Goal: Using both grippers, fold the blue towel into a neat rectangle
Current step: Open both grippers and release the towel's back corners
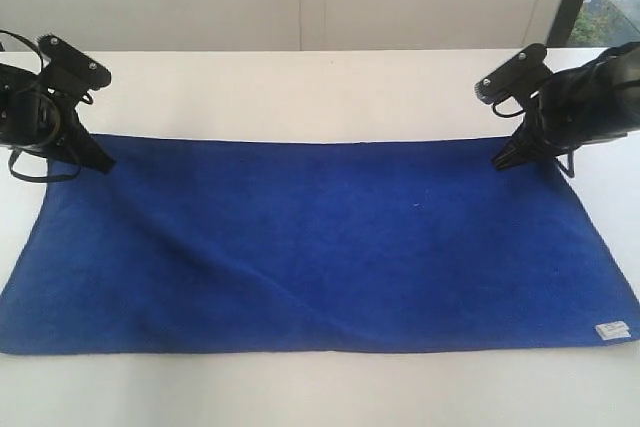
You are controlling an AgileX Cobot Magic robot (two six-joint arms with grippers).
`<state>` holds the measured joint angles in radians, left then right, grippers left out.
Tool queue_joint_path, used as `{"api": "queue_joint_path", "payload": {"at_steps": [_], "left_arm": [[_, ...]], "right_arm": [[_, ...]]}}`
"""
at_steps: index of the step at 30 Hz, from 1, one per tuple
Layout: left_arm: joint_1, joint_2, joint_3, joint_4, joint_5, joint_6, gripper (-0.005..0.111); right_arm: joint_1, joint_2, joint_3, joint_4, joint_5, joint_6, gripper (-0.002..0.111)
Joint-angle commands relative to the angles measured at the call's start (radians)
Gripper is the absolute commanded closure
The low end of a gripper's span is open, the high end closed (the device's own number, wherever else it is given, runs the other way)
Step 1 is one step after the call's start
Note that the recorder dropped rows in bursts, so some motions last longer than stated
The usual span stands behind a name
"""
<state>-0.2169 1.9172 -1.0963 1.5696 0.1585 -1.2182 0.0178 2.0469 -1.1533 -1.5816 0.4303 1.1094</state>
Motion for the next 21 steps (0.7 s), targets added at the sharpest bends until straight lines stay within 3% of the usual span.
{"api": "queue_joint_path", "payload": {"at_steps": [1,8,13,16,21], "left_arm": [[0.006,0.005,-0.006,0.035,-0.019,-0.014,0.107],[0.006,0.035,-0.010,0.039,-0.020,-0.011,0.107],[0.006,0.040,-0.010,0.039,-0.010,-0.011,0.106],[0.006,0.040,-0.010,0.039,-0.006,-0.011,0.094],[0.006,0.040,-0.010,0.039,-0.006,-0.011,0.061]], "right_arm": [[-0.008,0.009,-0.003,-0.068,0.015,0.066,0.108],[-0.008,0.011,-0.003,-0.079,0.019,0.071,0.106],[-0.008,0.018,-0.003,-0.079,0.019,0.078,0.091],[-0.008,0.018,-0.003,-0.079,0.019,0.081,0.080],[-0.008,0.018,-0.003,-0.079,0.020,0.106,0.066]]}}
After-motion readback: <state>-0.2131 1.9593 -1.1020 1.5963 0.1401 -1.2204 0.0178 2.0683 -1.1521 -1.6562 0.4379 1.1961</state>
